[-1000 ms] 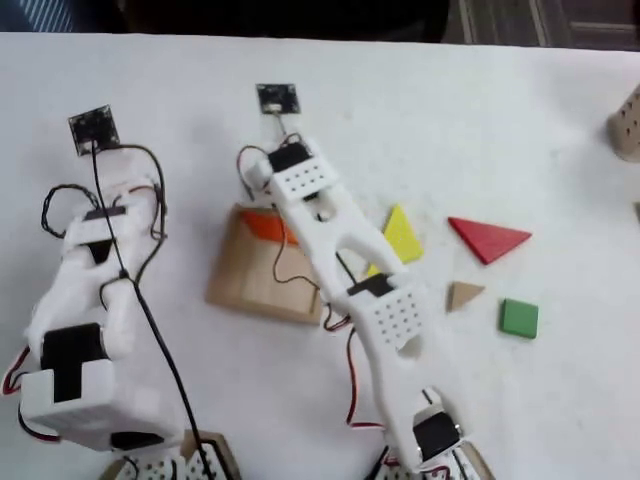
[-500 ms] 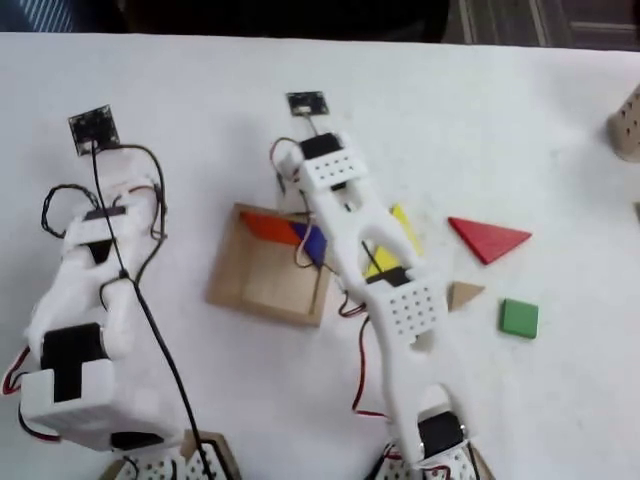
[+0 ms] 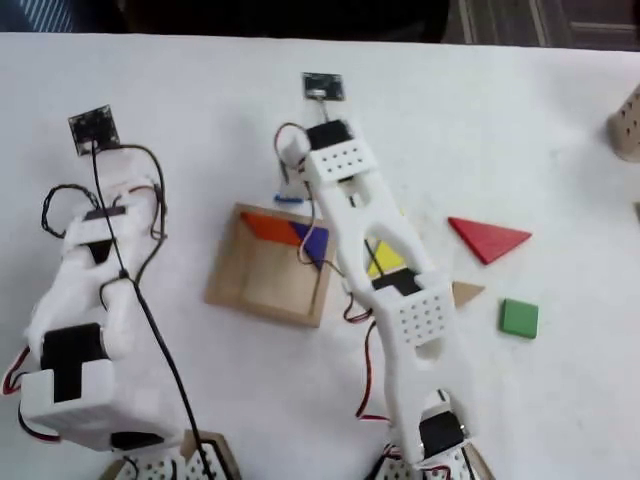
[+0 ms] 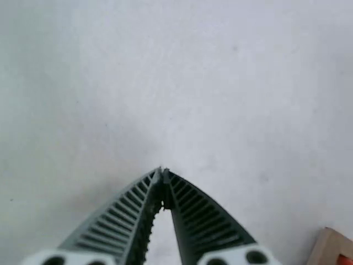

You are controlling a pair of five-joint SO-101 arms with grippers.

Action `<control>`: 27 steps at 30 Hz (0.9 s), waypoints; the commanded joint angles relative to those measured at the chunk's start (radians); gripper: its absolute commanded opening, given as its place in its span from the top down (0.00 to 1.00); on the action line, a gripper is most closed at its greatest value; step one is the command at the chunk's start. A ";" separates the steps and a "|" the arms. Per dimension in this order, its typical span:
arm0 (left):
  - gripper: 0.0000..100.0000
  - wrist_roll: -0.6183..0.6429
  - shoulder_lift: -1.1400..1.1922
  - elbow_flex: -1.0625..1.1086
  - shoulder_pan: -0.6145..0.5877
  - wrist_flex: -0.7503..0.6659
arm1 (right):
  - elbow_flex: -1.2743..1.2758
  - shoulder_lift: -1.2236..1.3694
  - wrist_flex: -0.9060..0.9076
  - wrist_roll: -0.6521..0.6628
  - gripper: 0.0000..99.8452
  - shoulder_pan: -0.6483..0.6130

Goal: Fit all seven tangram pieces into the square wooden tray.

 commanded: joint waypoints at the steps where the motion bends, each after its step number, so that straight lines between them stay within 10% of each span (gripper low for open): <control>1: 0.98 0.003 -0.005 -0.055 0.016 0.002 | 0.006 -0.076 -0.062 -0.009 0.98 -0.013; 27: 0.98 0.003 -0.005 -0.051 0.016 0.002 | 0.006 0.107 -0.275 0.218 0.98 -0.024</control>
